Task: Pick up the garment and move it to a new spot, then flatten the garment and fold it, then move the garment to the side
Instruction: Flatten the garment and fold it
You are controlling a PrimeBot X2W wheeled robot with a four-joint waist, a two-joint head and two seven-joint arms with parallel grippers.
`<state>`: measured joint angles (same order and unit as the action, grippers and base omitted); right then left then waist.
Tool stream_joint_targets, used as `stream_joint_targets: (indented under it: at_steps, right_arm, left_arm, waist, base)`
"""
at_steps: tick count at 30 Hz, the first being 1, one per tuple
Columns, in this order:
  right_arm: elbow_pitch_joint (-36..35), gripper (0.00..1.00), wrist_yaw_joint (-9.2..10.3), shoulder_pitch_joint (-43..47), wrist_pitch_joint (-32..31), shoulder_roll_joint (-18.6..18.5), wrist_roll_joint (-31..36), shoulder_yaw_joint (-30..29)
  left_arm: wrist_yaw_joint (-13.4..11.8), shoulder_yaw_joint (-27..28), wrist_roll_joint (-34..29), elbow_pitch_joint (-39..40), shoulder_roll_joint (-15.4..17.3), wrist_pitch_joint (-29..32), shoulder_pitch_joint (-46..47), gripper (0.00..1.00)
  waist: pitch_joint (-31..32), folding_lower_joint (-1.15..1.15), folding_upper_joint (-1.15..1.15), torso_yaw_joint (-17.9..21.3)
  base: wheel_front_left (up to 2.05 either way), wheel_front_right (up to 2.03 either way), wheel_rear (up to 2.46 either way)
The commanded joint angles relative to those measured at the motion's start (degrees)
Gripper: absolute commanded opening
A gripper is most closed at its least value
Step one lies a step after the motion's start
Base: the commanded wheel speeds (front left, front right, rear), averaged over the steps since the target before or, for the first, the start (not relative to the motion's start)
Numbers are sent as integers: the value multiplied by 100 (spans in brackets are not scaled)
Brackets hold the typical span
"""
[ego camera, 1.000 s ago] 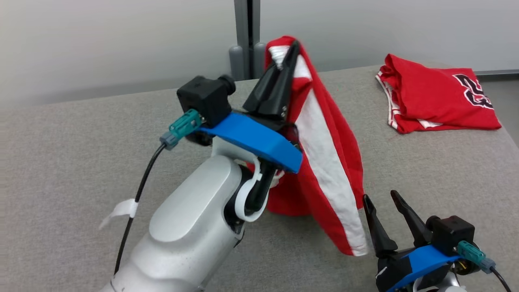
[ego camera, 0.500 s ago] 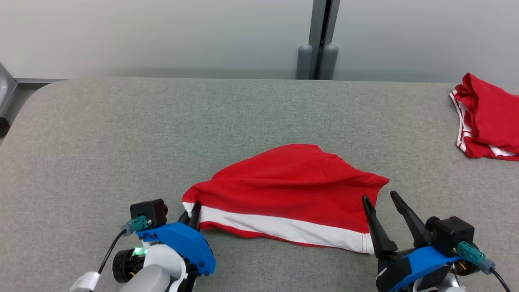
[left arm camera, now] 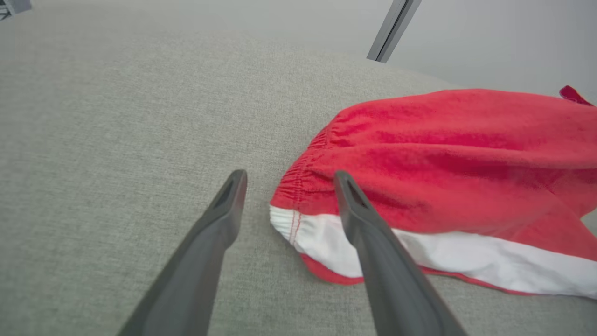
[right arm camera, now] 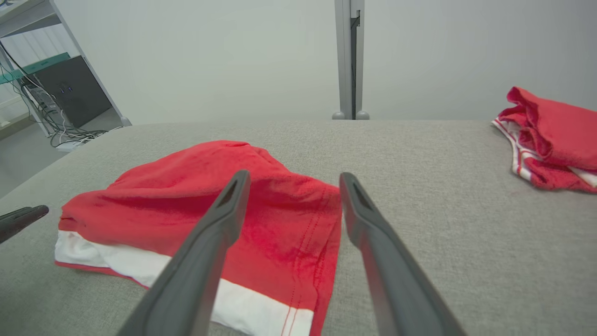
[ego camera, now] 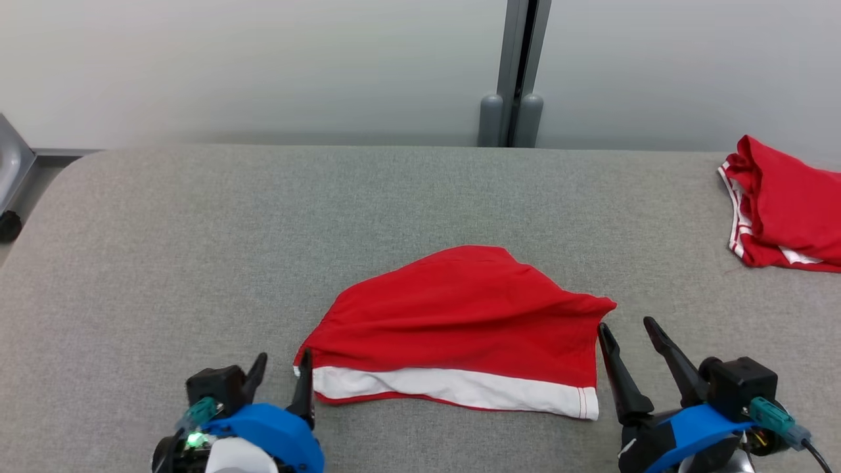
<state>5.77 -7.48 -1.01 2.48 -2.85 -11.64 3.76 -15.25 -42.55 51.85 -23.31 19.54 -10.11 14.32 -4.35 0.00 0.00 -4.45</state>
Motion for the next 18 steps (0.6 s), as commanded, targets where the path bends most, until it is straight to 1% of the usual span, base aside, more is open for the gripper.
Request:
stream_joint_targets:
  at_steps: [1, 2, 4, 5, 6, 8, 13, 14, 15, 16, 17, 18]
  right_arm:
    - [-44, 100, -3, 75, -25, -10, 44, -52]
    - [-64, 100, -3, 110, -36, -10, 56, -91]
    - [-102, 100, -2, 174, -69, -10, 70, -173]
    - [-127, 100, -3, 203, -71, -9, 73, -207]
    - [-147, 100, -3, 235, -79, -9, 75, -243]
    - [-175, 100, -3, 285, -108, -11, 69, -329]
    - [-187, 100, -3, 397, -124, -8, -5, -459]
    - [-187, 100, -3, 397, -124, -8, -5, -459]
    - [-175, 100, -3, 408, -129, -11, -29, -497]
    - [-168, 100, -3, 422, -127, -10, -41, -504]
    - [-168, 100, -3, 422, -127, -10, -41, -504]
    - [-159, 100, -3, 448, -135, -10, -51, -520]
  left_arm:
    - [49, 88, -43, 67, 81, -171, -103, 100]
    - [48, 154, -55, 96, 124, -266, -150, 100]
    - [134, 302, -137, 226, 201, -415, -231, 100]
    - [157, 434, -156, 304, 213, -460, -292, 100]
    - [234, 545, -189, 405, 221, -483, -361, 100]
    - [323, 926, -460, 669, 264, -508, -426, 100]
    - [578, 1789, -1286, 1176, 130, -509, -957, 100]
    - [578, 1789, -1286, 1176, 130, -509, -957, 100]
    - [683, 1991, -1562, 1264, 68, -509, -1144, 100]
    - [733, 2083, -1705, 1311, 44, -509, -1229, 100]
    - [733, 2083, -1705, 1311, 44, -509, -1229, 100]
    - [803, 2251, -1906, 1352, -1, -510, -1406, 100]
  waist:
    - [71, 0, 0, 23]
    - [99, 0, 0, 21]
    - [163, 0, 0, 8]
    - [196, 0, 0, -2]
    - [230, 0, 0, -12]
    - [283, 0, 0, -35]
    - [428, 0, 0, -53]
    - [428, 0, 0, -53]
    - [474, 0, 0, -44]
    - [489, 0, 0, -38]
    - [489, 0, 0, -38]
    - [517, 0, 0, -24]
  base:
    - [0, 0, 0]
    - [0, 0, 0]
    - [0, 0, 0]
    - [0, 0, 0]
    - [0, 0, 0]
    - [0, 0, 0]
    - [0, 0, 0]
    - [0, 0, 0]
    - [0, 0, 0]
    - [0, 0, 0]
    - [0, 0, 0]
    - [0, 0, 0]
